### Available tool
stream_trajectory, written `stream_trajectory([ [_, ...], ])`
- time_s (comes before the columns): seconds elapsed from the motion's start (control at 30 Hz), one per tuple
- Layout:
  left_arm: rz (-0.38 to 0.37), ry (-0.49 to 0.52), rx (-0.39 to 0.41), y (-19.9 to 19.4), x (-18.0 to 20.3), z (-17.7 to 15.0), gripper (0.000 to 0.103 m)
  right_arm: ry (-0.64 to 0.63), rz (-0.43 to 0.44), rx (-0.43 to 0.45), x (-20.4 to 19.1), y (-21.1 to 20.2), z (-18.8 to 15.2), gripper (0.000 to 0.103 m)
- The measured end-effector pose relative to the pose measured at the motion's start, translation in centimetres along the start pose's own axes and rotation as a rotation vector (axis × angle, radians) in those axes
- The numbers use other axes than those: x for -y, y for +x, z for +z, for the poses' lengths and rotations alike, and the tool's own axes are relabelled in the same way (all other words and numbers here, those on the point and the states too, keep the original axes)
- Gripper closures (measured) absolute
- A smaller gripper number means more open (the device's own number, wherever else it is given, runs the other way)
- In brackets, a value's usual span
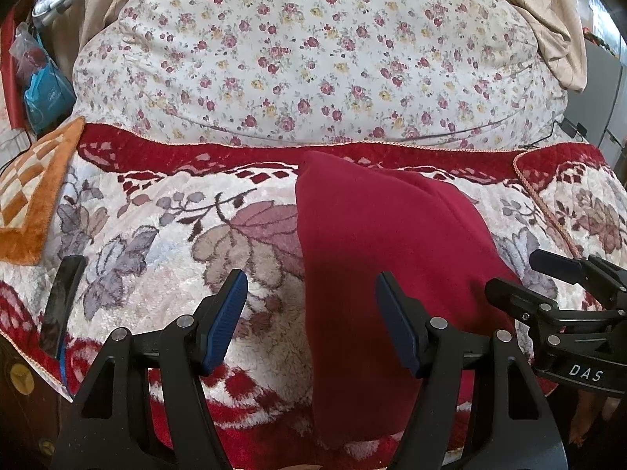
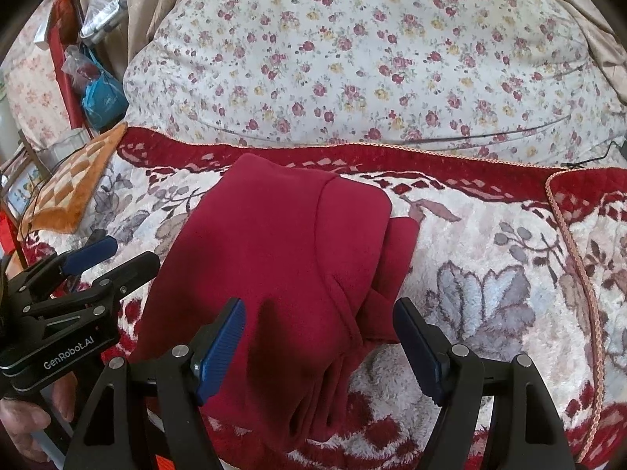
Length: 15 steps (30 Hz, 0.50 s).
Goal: Fold small clothes
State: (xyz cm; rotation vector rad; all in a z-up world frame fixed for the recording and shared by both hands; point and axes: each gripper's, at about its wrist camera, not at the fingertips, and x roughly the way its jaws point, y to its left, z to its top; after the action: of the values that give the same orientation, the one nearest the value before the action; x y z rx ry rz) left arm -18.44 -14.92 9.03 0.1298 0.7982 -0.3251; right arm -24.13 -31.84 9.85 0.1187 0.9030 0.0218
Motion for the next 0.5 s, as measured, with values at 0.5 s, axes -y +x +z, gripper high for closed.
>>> stream_trajectory([
  [0.5, -0.025, 0.008, 0.002, 1.2, 0.1, 0.1, 0.035, 0.01, -0.003, -0.024, 0.3, 1.1, 0.1, 0.028],
])
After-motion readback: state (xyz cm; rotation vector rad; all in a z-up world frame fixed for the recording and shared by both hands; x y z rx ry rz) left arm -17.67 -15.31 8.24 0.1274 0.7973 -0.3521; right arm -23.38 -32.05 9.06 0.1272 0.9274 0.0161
